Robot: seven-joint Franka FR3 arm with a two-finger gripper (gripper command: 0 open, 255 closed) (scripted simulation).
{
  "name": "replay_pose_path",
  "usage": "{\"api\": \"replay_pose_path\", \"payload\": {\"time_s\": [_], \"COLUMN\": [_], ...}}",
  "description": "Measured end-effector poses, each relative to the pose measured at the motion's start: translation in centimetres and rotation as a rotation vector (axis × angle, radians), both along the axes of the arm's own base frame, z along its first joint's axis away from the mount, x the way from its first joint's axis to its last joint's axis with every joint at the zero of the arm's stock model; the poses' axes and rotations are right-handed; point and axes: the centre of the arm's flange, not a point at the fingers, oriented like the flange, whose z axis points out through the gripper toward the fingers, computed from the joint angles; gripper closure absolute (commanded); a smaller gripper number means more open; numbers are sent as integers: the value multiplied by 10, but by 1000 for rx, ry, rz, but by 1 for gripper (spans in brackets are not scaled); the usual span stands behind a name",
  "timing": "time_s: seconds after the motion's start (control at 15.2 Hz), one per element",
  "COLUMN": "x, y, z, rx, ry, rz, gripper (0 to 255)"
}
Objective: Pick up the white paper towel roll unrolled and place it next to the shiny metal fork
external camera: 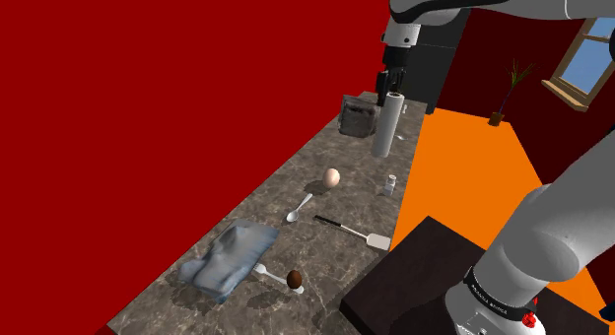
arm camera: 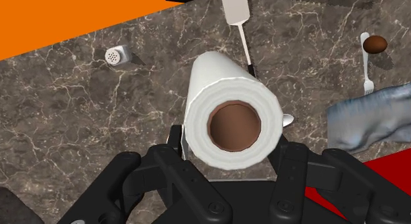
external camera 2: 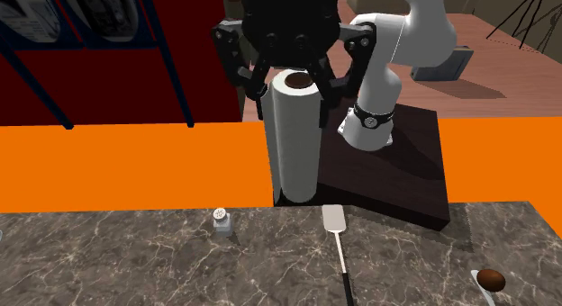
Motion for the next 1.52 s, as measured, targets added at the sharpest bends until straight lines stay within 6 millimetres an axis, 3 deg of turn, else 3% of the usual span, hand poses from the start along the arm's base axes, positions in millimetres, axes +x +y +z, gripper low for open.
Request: {"api": "replay_pose_path", "payload": {"time_s": [1.52], "x": [-132], "y": [270], "z": [-4], "rx": [-1], "ry": [0], "rz": [0], "gripper": [255]}}
